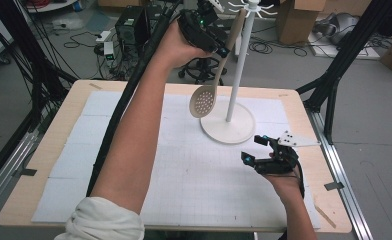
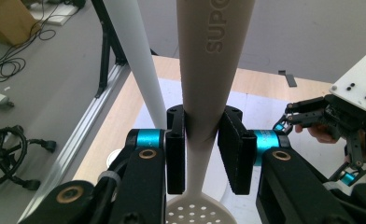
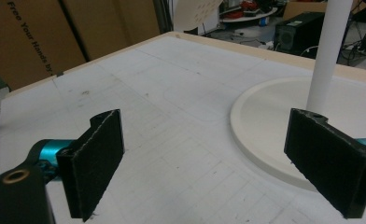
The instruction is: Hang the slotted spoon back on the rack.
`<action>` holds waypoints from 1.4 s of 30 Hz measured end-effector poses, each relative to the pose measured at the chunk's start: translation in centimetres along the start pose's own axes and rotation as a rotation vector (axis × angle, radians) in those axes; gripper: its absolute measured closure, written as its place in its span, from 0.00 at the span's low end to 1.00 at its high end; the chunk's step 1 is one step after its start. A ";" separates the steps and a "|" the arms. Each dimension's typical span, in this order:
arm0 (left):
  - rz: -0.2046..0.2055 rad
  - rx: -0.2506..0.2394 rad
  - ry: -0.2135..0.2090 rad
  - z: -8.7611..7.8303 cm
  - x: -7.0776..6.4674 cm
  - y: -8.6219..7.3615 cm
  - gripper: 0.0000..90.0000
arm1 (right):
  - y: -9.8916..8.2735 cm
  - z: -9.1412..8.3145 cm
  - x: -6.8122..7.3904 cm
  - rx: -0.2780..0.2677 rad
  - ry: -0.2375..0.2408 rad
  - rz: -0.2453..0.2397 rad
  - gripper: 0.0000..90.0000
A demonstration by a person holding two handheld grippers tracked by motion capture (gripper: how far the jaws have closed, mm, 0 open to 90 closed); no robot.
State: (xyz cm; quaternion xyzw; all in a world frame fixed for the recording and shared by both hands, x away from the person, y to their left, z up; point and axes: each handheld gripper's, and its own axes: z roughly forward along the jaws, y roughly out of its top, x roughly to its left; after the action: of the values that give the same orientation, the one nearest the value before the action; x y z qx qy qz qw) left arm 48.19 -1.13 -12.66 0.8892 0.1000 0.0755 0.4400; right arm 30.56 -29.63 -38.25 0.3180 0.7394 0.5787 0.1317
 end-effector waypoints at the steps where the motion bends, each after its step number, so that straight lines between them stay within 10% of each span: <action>1: 0.002 0.005 0.003 0.1 0.0 0.1 0.81 | 0.0 0.0 0.0 -0.002 0.001 0.000 0.13; 42: -0.078 0.086 0.083 1.4 2.8 -0.3 0.81 | -0.1 0.0 0.0 -0.009 0.014 0.006 0.13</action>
State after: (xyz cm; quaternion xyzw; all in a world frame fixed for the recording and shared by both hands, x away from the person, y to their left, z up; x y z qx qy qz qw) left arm 51.17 -1.33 -13.62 0.8989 0.1560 0.0905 0.3994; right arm 30.60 -29.62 -38.32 0.3154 0.7369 0.5845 0.1262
